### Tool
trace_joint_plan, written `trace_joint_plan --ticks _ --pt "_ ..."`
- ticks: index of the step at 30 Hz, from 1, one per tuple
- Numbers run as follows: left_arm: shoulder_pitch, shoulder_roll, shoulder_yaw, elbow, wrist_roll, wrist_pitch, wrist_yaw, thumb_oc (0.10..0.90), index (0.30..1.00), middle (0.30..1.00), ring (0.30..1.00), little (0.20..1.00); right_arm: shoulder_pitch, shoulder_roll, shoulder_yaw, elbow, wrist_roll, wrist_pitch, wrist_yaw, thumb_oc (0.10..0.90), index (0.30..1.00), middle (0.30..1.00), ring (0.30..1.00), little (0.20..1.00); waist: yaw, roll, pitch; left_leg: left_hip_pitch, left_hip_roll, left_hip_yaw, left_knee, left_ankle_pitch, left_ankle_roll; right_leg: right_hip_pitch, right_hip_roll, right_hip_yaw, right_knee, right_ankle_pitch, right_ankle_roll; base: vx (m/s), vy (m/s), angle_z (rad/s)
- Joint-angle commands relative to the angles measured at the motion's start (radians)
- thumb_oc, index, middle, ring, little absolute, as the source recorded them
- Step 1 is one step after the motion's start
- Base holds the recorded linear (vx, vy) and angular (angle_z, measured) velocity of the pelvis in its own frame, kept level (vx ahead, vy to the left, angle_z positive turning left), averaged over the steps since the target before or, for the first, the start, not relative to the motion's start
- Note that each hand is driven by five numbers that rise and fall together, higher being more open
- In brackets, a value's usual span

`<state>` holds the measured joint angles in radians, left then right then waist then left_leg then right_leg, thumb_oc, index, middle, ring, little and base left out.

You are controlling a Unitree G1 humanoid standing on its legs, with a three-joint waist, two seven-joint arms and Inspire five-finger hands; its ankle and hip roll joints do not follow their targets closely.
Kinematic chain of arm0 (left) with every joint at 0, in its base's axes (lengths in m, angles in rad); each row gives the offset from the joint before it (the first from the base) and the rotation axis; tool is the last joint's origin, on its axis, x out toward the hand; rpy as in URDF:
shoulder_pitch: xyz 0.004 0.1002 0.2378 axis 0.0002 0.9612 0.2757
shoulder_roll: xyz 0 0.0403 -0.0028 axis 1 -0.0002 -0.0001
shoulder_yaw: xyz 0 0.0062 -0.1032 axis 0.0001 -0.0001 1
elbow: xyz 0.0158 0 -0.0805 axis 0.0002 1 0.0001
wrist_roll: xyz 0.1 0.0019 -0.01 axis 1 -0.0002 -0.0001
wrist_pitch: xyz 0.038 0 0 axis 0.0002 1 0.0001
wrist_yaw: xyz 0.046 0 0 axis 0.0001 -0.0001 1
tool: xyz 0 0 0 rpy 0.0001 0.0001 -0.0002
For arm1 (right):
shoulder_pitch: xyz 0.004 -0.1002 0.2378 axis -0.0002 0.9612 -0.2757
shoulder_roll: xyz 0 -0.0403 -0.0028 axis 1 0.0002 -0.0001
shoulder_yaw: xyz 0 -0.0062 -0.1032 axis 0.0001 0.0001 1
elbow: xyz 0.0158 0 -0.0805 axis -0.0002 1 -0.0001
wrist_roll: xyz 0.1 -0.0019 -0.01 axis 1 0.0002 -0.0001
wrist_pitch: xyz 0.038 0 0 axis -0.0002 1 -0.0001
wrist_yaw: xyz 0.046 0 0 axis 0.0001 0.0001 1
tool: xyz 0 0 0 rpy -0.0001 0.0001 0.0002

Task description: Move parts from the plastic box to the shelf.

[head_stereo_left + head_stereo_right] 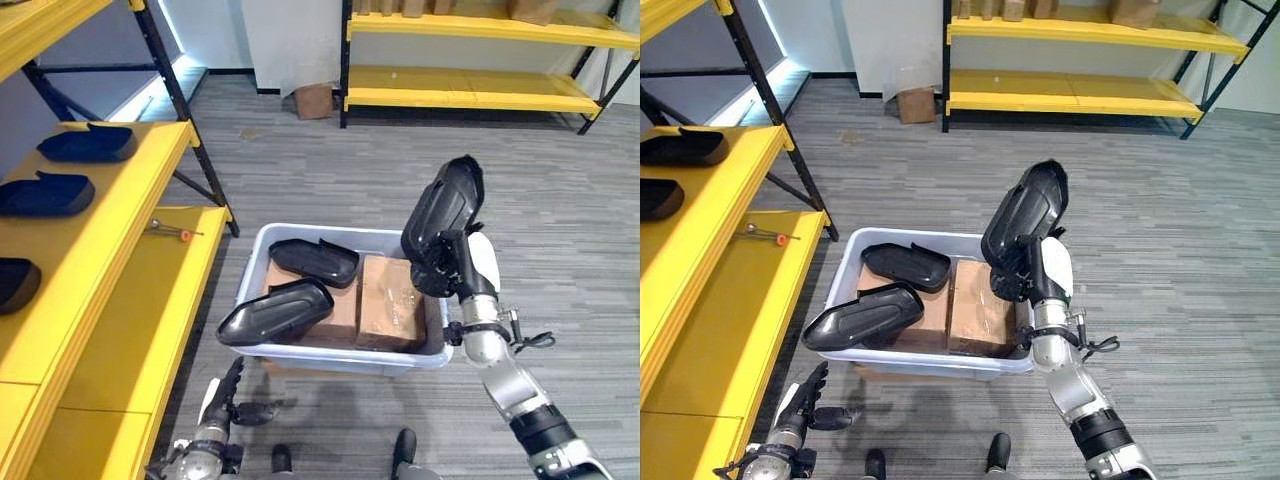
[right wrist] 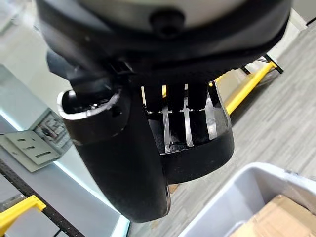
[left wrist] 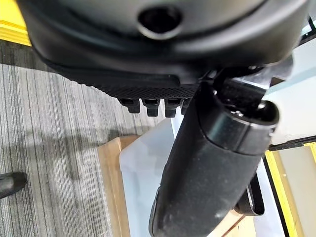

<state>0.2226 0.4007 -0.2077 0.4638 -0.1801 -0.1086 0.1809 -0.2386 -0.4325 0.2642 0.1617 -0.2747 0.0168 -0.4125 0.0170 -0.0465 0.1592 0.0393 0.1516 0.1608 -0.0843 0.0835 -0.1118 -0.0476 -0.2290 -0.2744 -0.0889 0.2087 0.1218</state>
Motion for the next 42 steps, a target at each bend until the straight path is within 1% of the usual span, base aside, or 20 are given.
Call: trace_joint_plan --ticks 1,4,8,11,13,16,19,20,21,22,23,24,26,27,28,29,32,36,38,42 --pt "-0.025 0.019 0.029 -0.035 0.049 -0.054 -0.005 0.900 1.000 1.000 1.000 1.000 -0.083 -0.062 -0.066 -0.122 -0.073 -0.132 -0.019 0.400 0.300 0.300 0.300 0.300 0.004 -0.006 -0.094 0.021 0.009 0.019 0.006 -0.051 0.046 0.034 -0.033 0.011 0.087 -0.138 0.065 0.01 -0.031 -0.02" --pt "-0.026 0.013 0.035 -0.037 0.054 -0.054 -0.004 0.900 1.000 1.000 1.000 1.000 -0.074 -0.078 -0.057 -0.150 -0.081 -0.139 0.005 0.400 0.300 0.300 0.300 0.300 0.001 -0.004 -0.100 0.025 0.019 0.019 0.012 -0.052 0.041 0.037 -0.022 0.013 0.099 -0.157 0.057 0.00 -0.068 -0.02" --pt "-0.052 -0.005 0.034 -0.036 0.024 -0.063 0.026 0.900 1.000 1.000 1.000 1.000 -0.119 -0.111 -0.024 -0.175 -0.106 -0.149 0.010 0.400 0.300 0.300 0.300 0.300 0.004 -0.009 -0.097 -0.005 0.080 -0.002 0.064 -0.036 0.006 0.046 0.042 0.012 0.118 -0.212 0.019 -0.02 -0.200 -0.04" --pt "-0.062 -0.011 0.030 -0.041 0.012 -0.065 0.039 0.900 1.000 1.000 1.000 1.000 -0.157 -0.117 -0.002 -0.175 -0.106 -0.154 0.005 0.400 0.300 0.300 0.300 0.300 0.010 -0.010 -0.094 -0.020 0.106 -0.017 0.086 -0.026 -0.009 0.057 0.067 0.007 0.109 -0.220 0.004 -0.01 -0.212 0.07" --pt "-0.069 -0.025 0.020 -0.041 -0.011 -0.068 0.059 0.900 1.000 1.000 1.000 1.000 -0.248 -0.120 0.046 -0.160 -0.101 -0.158 -0.016 0.400 0.300 0.300 0.300 0.300 0.037 -0.008 -0.076 -0.056 0.148 -0.056 0.144 0.023 -0.038 0.089 0.117 -0.001 0.068 -0.228 -0.023 -0.01 -0.256 0.17" --pt "-0.069 -0.038 0.024 -0.041 -0.024 -0.071 0.069 0.900 1.000 1.000 1.000 1.000 -0.279 -0.123 0.071 -0.151 -0.103 -0.161 -0.026 0.400 0.300 0.300 0.300 0.300 0.050 -0.001 -0.058 -0.083 0.168 -0.085 0.166 0.056 -0.057 0.105 0.144 -0.015 0.037 -0.226 -0.039 -0.03 -0.156 0.04" --pt "-0.053 -0.048 0.028 -0.050 -0.033 -0.072 0.072 0.900 1.000 1.000 1.000 1.000 -0.306 -0.132 0.084 -0.155 -0.117 -0.161 -0.040 0.400 0.300 0.300 0.300 0.300 0.078 0.008 -0.029 -0.128 0.195 -0.116 0.166 0.131 -0.088 0.119 0.167 -0.053 0.011 -0.235 -0.055 -0.05 -0.137 0.34" --pt "-0.049 -0.050 0.031 -0.052 -0.038 -0.072 0.073 0.900 1.000 1.000 1.000 1.000 -0.306 -0.139 0.084 -0.158 -0.123 -0.159 -0.041 0.400 0.300 0.300 0.300 0.300 0.082 0.010 -0.022 -0.159 0.204 -0.112 0.169 0.176 -0.093 0.123 0.167 -0.082 0.005 -0.238 -0.061 -0.08 -0.116 1.43" --pt "-0.055 -0.047 0.030 -0.054 -0.034 -0.072 0.074 0.900 1.000 1.000 1.000 1.000 -0.300 -0.156 0.076 -0.168 -0.131 -0.152 -0.045 0.400 0.300 0.300 0.300 0.300 0.080 0.010 0.001 -0.206 0.223 -0.043 0.212 0.215 -0.084 0.125 0.156 -0.128 0.007 -0.240 -0.072 -0.08 -0.080 1.72" --pt "-0.056 -0.047 0.030 -0.054 -0.034 -0.072 0.074 0.900 1.000 1.000 1.000 1.000 -0.300 -0.156 0.075 -0.169 -0.131 -0.152 -0.045 0.400 0.300 0.300 0.300 0.300 0.079 0.010 0.001 -0.209 0.223 -0.046 0.215 0.214 -0.084 0.125 0.156 -0.129 0.007 -0.241 -0.072 -0.06 -0.121 1.97" --pt "-0.055 -0.042 0.033 -0.061 -0.026 -0.072 0.077 0.900 1.000 1.000 1.000 1.000 -0.289 -0.179 0.059 -0.177 -0.153 -0.141 -0.052 0.400 0.300 0.300 0.300 0.300 0.065 0.010 0.009 -0.212 0.270 0.067 0.275 0.201 -0.092 0.128 0.151 -0.168 0.014 -0.260 -0.080 -0.03 -0.105 1.25" --pt "-0.051 -0.039 0.036 -0.064 -0.018 -0.074 0.079 0.900 1.000 1.000 1.000 1.000 -0.288 -0.193 0.053 -0.176 -0.181 -0.129 -0.062 0.400 0.300 0.300 0.300 0.300 0.063 0.012 0.010 -0.210 0.302 0.122 0.307 0.201 -0.098 0.127 0.151 -0.190 0.016 -0.266 -0.086 -0.02 -0.109 0.82" --pt "-0.045 -0.040 0.043 -0.079 -0.018 -0.076 0.081 0.900 1.000 1.000 1.000 1.000 -0.287 -0.203 0.049 -0.173 -0.205 -0.120 -0.068 0.400 0.300 0.300 0.300 0.300 0.064 0.019 0.011 -0.201 0.330 0.152 0.328 0.195 -0.106 0.130 0.153 -0.213 0.023 -0.274 -0.091 -0.01 -0.033 0.74" --pt "-0.042 -0.043 0.051 -0.084 -0.020 -0.076 0.086 0.900 1.000 1.000 1.000 1.000 -0.280 -0.210 0.037 -0.177 -0.211 -0.117 -0.073 0.400 0.300 0.300 0.300 0.300 0.055 0.022 0.007 -0.184 0.370 0.216 0.344 0.203 -0.119 0.133 0.152 -0.247 0.029 -0.281 -0.096 -0.01 -0.011 0.97" --pt "-0.050 -0.045 0.061 -0.075 -0.025 -0.074 0.093 0.900 1.000 1.000 1.000 1.000 -0.255 -0.223 0.011 -0.187 -0.217 -0.106 -0.083 0.400 0.300 0.300 0.300 0.300 0.037 0.025 -0.003 -0.145 0.430 0.322 0.365 0.220 -0.131 0.135 0.146 -0.301 0.045 -0.295 -0.104 -0.01 0.010 1.02" --pt "-0.054 -0.043 0.065 -0.070 -0.023 -0.070 0.093 0.900 1.000 1.000 1.000 1.000 -0.228 -0.233 -0.010 -0.204 -0.223 -0.105 -0.086 0.400 0.300 0.300 0.300 0.300 0.023 0.028 -0.009 -0.123 0.457 0.373 0.366 0.229 -0.137 0.136 0.143 -0.325 0.055 -0.301 -0.107 0.01 0.065 1.15" --pt "-0.053 -0.037 0.071 -0.070 -0.007 -0.065 0.086 0.900 1.000 1.000 1.000 1.000 -0.144 -0.250 -0.070 -0.248 -0.233 -0.106 -0.079 0.400 0.300 0.300 0.300 0.300 0.011 0.039 -0.029 -0.085 0.464 0.389 0.320 0.234 -0.142 0.147 0.134 -0.352 0.068 -0.307 -0.099 0.04 0.081 1.23" --pt "-0.053 -0.036 0.081 -0.067 0.032 -0.062 0.065 0.900 1.000 1.000 1.000 1.000 -0.054 -0.252 -0.155 -0.286 -0.244 -0.111 -0.072 0.400 0.300 0.300 0.300 0.300 0.006 0.055 -0.058 -0.034 0.402 0.408 0.206 0.185 -0.131 0.167 0.084 -0.380 0.097 -0.288 -0.069 0.08 0.241 0.90" --pt "-0.059 -0.026 0.083 -0.077 0.042 -0.066 0.060 0.900 1.000 1.000 1.000 1.000 -0.039 -0.244 -0.175 -0.296 -0.243 -0.114 -0.068 0.400 0.300 0.300 0.300 0.300 0.017 0.049 -0.062 -0.026 0.355 0.401 0.191 0.152 -0.112 0.178 0.030 -0.399 0.112 -0.262 -0.045 0.07 0.282 0.35" --pt "-0.060 0.001 0.090 -0.079 0.078 -0.065 0.047 0.900 1.000 1.000 1.000 1.000 -0.026 -0.231 -0.186 -0.304 -0.261 -0.110 -0.054 0.400 0.300 0.300 0.300 0.300 0.034 0.016 -0.065 -0.038 0.277 0.397 0.171 0.087 -0.065 0.196 -0.057 -0.453 0.134 -0.213 -0.003 0.03 0.223 0.41"
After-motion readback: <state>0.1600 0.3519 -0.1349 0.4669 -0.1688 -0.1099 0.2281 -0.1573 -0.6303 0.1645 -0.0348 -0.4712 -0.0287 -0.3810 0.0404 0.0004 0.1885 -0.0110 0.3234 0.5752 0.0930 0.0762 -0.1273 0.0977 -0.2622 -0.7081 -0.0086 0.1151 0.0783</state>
